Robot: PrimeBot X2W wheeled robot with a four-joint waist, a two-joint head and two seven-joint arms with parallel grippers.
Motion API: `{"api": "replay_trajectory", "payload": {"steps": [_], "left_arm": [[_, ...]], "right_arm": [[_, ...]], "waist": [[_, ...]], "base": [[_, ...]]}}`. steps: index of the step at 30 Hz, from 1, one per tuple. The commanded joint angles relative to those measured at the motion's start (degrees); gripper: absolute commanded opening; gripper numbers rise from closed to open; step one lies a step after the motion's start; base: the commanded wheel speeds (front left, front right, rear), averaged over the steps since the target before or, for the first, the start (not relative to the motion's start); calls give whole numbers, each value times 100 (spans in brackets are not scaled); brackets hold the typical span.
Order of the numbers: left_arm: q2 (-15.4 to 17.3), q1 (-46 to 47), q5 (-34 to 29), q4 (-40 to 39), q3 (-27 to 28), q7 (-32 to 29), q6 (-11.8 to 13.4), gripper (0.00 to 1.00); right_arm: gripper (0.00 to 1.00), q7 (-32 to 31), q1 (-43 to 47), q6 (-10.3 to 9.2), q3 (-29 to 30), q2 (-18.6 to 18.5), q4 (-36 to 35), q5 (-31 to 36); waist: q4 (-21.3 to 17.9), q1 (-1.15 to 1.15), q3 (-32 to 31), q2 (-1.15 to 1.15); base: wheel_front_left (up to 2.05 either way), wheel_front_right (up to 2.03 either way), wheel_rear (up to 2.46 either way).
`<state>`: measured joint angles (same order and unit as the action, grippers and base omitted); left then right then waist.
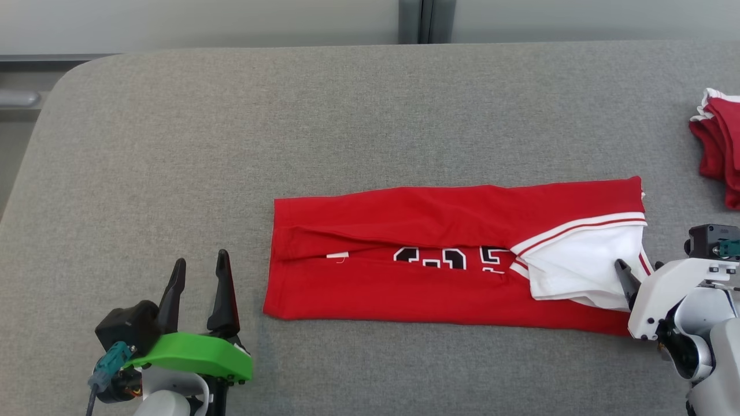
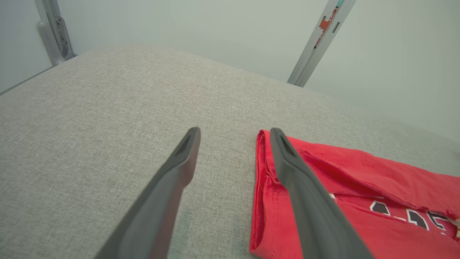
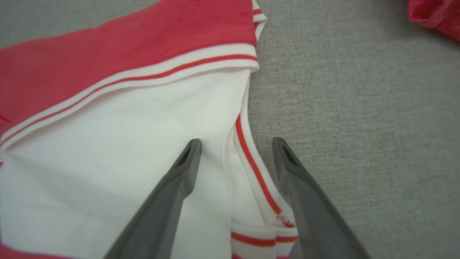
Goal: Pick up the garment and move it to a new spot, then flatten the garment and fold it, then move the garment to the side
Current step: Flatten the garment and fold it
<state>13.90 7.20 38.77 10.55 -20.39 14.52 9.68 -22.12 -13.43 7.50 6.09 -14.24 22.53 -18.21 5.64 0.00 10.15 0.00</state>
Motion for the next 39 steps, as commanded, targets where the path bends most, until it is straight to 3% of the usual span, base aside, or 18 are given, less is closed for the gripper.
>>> {"api": "replay_trajectory", "payload": {"steps": [1, 4, 5, 6, 8, 9, 17, 23, 27, 39], "left_arm": [[3, -51, -29, 14, 21, 24, 26, 100], [5, -34, -46, 22, 35, 26, 23, 100], [4, -28, -54, 22, 40, 28, 24, 100], [1, -24, -59, 21, 39, 29, 28, 100], [-3, -22, -68, 18, 34, 34, 28, 100], [-7, -21, -75, 13, 30, 36, 33, 100], [34, -73, -103, -49, 35, 47, 49, 100], [7, -54, -145, -124, -7, 49, 58, 100], [-26, -40, -152, -89, -66, 51, 37, 100], [-92, -65, -137, 51, -202, 28, -15, 100]], "right_arm": [[100, -49, -84, -4, -71, -21, 126, -66], [100, -107, -162, -3, -219, -30, 349, -65], [67, -101, -201, -3, -277, -23, 433, -50], [47, -83, -237, -3, -311, -13, 502, -43], [25, -5, -325, -3, -370, 12, 612, -13], [0, 52, -362, -3, -392, 11, 658, 12], [0, 487, -569, -8, -185, -203, 774, -24], [0, 590, -338, -8, 117, -415, 477, -21], [0, 551, -229, -8, 207, -325, 166, -126], [0, 142, 30, -4, -709, 109, -1249, -659]], "waist": [[62, 0, -21, 0], [85, 0, -51, 0], [88, 0, -61, 0], [89, 0, -72, 0], [84, 0, -90, 0], [77, 0, -100, 0], [-127, 0, -189, 0], [-314, 0, -265, 0], [-384, 0, -304, 0], [-122, 0, -519, 0]], "base": [[0, 0, 0], [0, 0, 0], [0, 0, 0], [0, 0, 0], [0, 0, 0], [0, 0, 0], [0, 0, 0], [0, 0, 0], [0, 0, 0], [0, 0, 0]]}}
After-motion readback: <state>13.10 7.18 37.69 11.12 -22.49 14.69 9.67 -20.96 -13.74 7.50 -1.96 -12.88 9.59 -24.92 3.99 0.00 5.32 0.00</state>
